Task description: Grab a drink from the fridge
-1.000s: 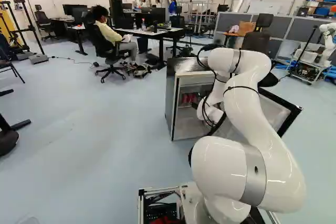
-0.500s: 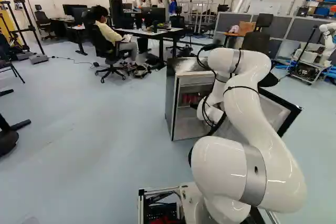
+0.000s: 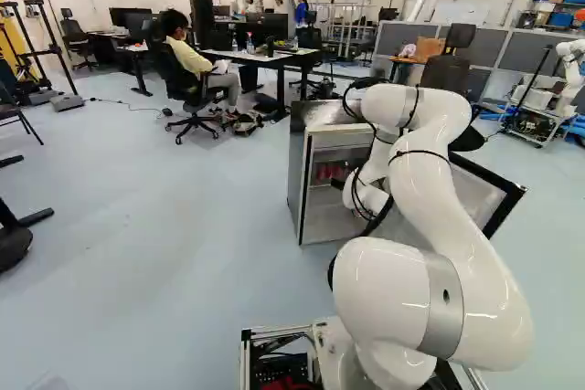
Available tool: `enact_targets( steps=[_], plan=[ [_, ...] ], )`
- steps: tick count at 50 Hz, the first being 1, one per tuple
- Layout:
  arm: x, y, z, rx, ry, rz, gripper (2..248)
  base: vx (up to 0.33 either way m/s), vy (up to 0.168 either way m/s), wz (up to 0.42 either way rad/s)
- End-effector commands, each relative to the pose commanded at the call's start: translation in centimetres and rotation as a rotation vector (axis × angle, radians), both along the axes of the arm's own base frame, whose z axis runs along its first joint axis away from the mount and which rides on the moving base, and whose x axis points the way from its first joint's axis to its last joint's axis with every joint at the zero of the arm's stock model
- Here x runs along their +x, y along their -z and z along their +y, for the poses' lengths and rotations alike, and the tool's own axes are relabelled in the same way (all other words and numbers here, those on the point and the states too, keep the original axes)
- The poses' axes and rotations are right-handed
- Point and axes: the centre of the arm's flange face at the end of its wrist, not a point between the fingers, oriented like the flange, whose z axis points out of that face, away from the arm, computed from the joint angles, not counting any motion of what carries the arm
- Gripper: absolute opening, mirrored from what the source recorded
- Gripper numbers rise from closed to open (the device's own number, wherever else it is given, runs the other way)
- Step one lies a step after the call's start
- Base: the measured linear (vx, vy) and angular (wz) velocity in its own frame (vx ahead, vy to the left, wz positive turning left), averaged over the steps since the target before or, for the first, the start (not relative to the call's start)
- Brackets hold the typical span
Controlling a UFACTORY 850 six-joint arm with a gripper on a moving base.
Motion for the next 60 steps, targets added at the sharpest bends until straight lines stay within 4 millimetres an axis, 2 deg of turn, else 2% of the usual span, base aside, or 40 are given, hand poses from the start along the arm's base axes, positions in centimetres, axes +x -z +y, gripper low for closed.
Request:
enact_targets(
  steps=[24,60],
  plan=[
    [1.4,0.5,-1.1,-0.012,0.007,-0.025,172,0.000,0.000,0.000],
    [5.1,1.7,-2.9,-0.042,0.007,-0.089,172,0.000,0.000,0.000]
  ],
)
